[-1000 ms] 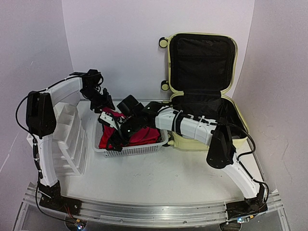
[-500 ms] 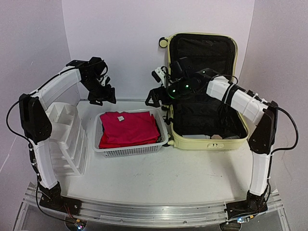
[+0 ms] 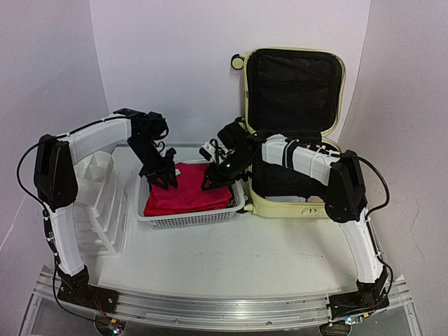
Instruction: Open, take out, and arrange the luggage
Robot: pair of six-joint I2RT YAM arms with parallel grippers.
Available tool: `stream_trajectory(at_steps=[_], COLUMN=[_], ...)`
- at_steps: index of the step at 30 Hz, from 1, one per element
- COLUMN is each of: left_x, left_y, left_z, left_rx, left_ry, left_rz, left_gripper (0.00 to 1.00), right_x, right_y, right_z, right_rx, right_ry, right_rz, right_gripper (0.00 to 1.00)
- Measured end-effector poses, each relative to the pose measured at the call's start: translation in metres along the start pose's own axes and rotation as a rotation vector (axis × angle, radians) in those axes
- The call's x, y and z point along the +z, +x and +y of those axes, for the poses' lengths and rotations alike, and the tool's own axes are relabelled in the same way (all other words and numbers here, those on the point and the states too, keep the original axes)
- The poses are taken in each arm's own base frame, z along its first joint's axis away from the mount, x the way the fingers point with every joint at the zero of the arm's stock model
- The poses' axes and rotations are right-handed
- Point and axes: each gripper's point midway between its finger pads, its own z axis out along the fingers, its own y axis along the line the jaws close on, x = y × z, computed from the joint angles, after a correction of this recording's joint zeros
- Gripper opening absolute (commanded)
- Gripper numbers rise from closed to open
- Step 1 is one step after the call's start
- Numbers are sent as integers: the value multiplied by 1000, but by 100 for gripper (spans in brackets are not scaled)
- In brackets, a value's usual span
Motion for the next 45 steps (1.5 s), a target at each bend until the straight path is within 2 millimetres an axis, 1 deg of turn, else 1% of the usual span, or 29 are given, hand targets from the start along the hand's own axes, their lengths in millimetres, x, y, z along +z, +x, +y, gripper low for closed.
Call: stream_trajectory(at_steps=[3,4,7,9,10,12,14,15,18,22,23,24,26,28,29,30,34,35,36,37,38,39,40,41,45], left_x=[29,36,52,55,56,53,47,46,46,50,51,52,53,54,55,55,58,59,59,59,60,60,60,60,61], left_y=[34,45,67,75,78,82,84,85,86,85,85,85,85,86,86,86,86,86,86,86,86,86,86,86,87], left_z=[7,12,29,37,40,44,48,49,54,58,59,59,60,60,61,61,63,63,64,64,64,64,65,65,65], left_rx=[-8,-15,-43,-54,-53,-50,-45,-43,-46,-53,-55,-56,-58,-60,-60,-62,-73,-78,-80,-81,-82,-82,-82,-77,-65], left_ry=[-1,-9,-36,-51,-59,-75,-99,-111,-135,-154,-158,-159,-161,-162,-163,-164,-168,-169,-169,-169,-170,-171,-172,-172,-172], left_rz=[125,160,230,245,240,224,209,207,214,230,234,237,239,243,245,247,256,257,258,259,260,262,265,268,277], left_gripper=[30,30,30,30,30,30,30,30,30,30,30,30,30,30,30,30,30,30,29,29,29,29,29,29,29], right_x=[7,10,19,21,20,15,5,1,-18,-53,-59,-64,-67,-59,-52,-43,-7,-1,5,9,13,15,16,18,20], right_y=[15,21,47,53,52,49,45,40,12,-49,-63,-74,-87,-91,-90,-87,-66,-62,-58,-56,-54,-55,-56,-58,-63], right_z=[-7,-9,-16,-16,-15,-10,-9,-8,-14,-38,-45,-54,-68,-78,-81,-83,-90,-93,-94,-95,-95,-94,-93,-92,-86], right_rx=[14,17,46,61,67,83,100,111,134,155,153,151,146,136,135,135,145,147,147,147,146,144,148,154,176], right_ry=[9,12,13,-1,-12,-25,-26,-25,-20,6,16,32,54,64,62,58,49,51,52,50,47,44,35,23,-23], right_rz=[37,48,111,123,122,117,106,97,29,-136,-175,-209,-247,-254,-247,-233,-162,-148,-136,-128,-124,-124,-127,-132,-150], right_gripper=[36,34,33,38,43,53,57,59,60,62,61,57,47,39,39,38,45,45,43,39,32,29,28,28,34])
